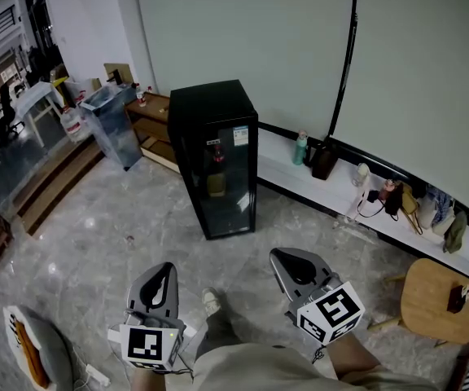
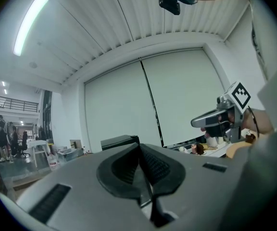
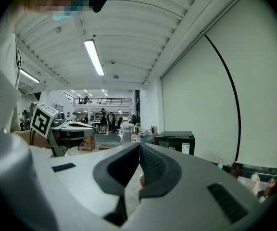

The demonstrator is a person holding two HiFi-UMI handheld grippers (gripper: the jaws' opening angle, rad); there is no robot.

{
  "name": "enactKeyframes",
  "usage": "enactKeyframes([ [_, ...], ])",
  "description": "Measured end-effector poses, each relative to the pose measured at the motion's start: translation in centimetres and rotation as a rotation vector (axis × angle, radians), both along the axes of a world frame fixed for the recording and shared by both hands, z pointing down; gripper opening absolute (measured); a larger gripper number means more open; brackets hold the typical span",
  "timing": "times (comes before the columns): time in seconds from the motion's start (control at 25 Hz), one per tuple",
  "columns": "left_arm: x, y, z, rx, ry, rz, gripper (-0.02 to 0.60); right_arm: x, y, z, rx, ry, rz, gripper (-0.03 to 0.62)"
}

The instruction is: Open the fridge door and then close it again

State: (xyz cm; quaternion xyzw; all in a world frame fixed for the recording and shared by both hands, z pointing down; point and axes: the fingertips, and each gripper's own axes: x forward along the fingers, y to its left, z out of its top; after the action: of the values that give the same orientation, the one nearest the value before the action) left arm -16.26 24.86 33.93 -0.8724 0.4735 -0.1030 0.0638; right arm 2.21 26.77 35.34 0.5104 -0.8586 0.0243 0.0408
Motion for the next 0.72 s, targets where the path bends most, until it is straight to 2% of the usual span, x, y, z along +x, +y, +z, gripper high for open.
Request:
enactKeyframes([
  [0.32, -1.6, -7.1, 0.4, -0.016, 0.021, 0.011, 0.008, -1.8, -6.8, 0.7, -0.029, 0.015, 0.004, -0.003],
  [0.56, -3.3, -13.8, 0.5, -0.030, 0.050, 0.016, 0.008, -3.2, -13.0, 0.9, -0.059, 0.046, 0.016, -0.003],
  [0.72, -4.2, -19.0, 0.6, -0.049, 0.042, 0.030, 0.008, -4.2, -17.8, 0.8, -0.077, 0.049, 0.036, -0.003],
])
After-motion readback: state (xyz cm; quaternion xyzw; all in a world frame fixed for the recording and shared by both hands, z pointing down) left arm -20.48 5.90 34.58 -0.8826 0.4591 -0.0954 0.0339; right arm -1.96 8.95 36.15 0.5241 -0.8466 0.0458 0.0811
